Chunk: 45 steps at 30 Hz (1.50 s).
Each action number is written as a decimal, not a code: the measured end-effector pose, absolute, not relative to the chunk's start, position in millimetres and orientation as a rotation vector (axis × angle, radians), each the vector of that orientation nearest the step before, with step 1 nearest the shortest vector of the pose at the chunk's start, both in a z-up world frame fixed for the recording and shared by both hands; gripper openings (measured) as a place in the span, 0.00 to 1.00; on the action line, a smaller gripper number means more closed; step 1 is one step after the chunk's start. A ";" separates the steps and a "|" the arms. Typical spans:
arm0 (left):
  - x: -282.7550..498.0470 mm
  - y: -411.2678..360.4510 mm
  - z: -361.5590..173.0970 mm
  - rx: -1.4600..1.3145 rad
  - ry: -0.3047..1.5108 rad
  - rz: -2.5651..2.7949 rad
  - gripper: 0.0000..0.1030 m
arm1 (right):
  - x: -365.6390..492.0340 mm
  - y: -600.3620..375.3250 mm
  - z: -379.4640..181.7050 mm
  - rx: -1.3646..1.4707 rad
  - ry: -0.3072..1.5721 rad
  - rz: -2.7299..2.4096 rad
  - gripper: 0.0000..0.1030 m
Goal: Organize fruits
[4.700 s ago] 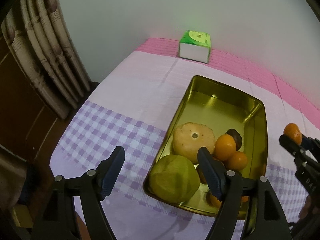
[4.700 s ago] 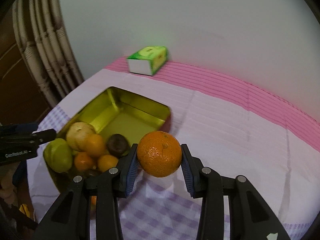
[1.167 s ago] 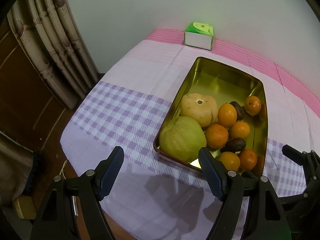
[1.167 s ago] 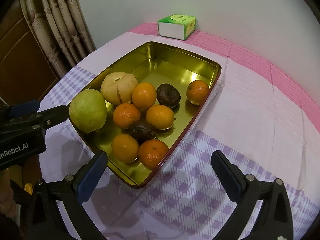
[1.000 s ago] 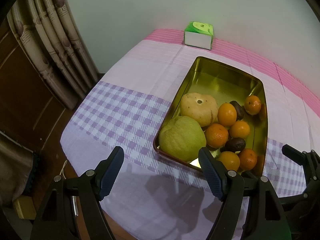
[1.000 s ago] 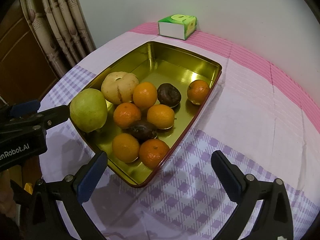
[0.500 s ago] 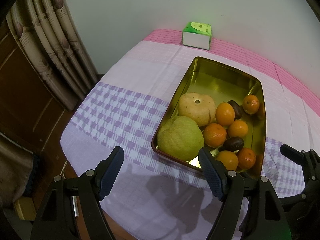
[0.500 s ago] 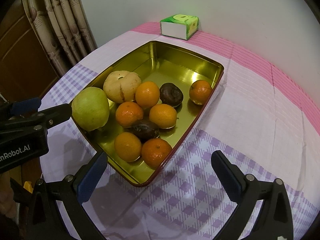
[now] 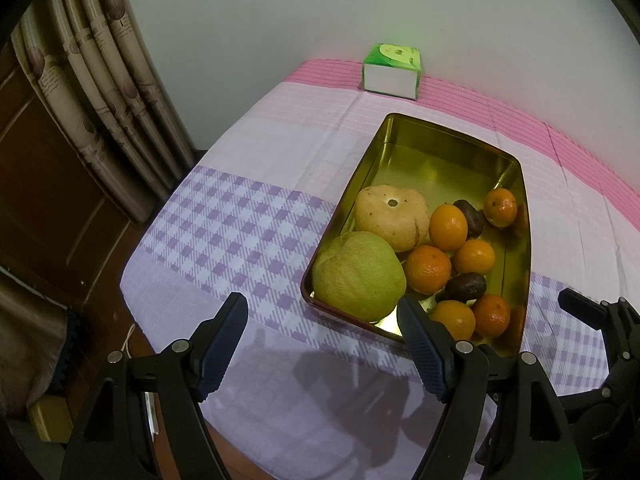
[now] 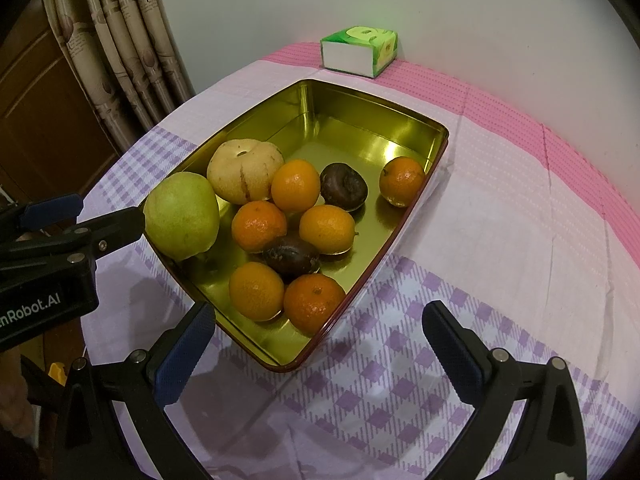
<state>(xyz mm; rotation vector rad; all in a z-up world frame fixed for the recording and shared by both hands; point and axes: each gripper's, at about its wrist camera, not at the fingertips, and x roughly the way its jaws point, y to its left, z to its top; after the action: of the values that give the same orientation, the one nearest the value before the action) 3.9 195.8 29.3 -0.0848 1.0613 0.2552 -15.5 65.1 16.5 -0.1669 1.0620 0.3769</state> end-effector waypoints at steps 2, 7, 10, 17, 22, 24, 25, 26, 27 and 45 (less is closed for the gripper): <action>3.8 195.5 29.5 -0.084 1.061 0.257 0.75 | -15.6 65.0 15.9 -0.167 1.063 0.377 1.00; 3.7 194.9 29.5 -0.083 1.062 0.254 0.75 | -16.7 64.7 14.5 -0.168 1.063 0.380 1.00; 3.8 194.5 29.2 -0.084 1.062 0.255 0.75 | -18.6 64.7 13.1 -0.169 1.063 0.381 1.00; 3.8 193.7 29.1 -0.083 1.062 0.255 0.75 | -18.7 64.4 12.7 -0.166 1.066 0.380 1.00; 3.7 193.3 29.1 -0.083 1.062 0.255 0.75 | -19.1 64.6 11.4 -0.168 1.069 0.381 1.00; 3.7 193.2 28.9 -0.083 1.061 0.257 0.75 | -18.6 64.6 11.2 -0.167 1.071 0.384 1.00; 3.8 193.1 28.9 -0.083 1.061 0.256 0.75 | -19.7 64.8 11.1 -0.167 1.071 0.384 1.00; 3.8 193.1 28.8 -0.083 1.061 0.256 0.75 | -19.4 64.8 11.3 -0.167 1.071 0.385 1.00; 3.8 192.8 28.9 -0.083 1.061 0.257 0.75 | -19.5 64.7 11.2 -0.167 1.071 0.384 1.00; 4.0 191.6 29.4 -0.081 1.062 0.253 0.75 | -18.3 63.3 10.9 -0.166 1.075 0.385 1.00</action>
<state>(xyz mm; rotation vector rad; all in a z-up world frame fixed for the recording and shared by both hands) 4.0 191.6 29.4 -0.0813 1.0617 0.2526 -18.3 63.3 10.9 -0.1660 1.0746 0.3845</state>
